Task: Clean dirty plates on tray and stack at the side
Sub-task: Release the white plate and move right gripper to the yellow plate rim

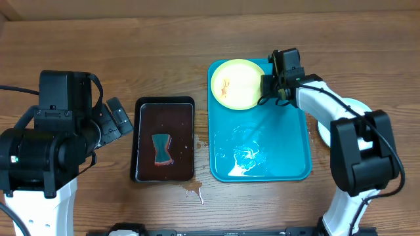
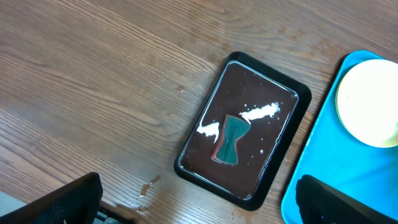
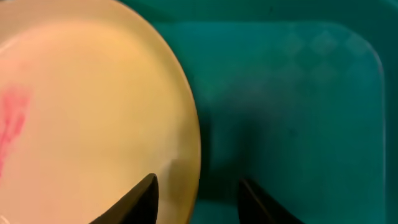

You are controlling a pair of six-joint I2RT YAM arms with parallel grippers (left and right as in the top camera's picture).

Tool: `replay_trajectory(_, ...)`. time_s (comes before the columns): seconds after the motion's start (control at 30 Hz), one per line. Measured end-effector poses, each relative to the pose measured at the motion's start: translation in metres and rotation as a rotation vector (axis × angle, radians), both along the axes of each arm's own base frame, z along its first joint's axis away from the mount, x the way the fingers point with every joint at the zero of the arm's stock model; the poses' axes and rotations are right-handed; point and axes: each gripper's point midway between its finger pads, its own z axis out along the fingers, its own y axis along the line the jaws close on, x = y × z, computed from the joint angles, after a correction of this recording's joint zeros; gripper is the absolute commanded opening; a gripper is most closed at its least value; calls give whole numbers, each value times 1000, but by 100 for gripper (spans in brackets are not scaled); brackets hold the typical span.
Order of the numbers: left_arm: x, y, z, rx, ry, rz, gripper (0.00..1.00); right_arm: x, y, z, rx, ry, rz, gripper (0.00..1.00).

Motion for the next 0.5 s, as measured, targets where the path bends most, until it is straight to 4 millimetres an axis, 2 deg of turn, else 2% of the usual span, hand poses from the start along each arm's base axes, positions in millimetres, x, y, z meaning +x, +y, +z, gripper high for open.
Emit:
replay_trajectory(0.07, 0, 0, 0, 0, 0, 0, 100, -1, -1, -6, -7, 13, 3, 5)
replay_trajectory(0.33, -1, 0, 0, 0, 3, 0, 100, -12, 2, -11, 16, 71, -11, 4)
replay_trajectory(0.5, -1, -1, -1, -3, 6, -3, 100, -36, -3, -1, 27, 162, -61, 4)
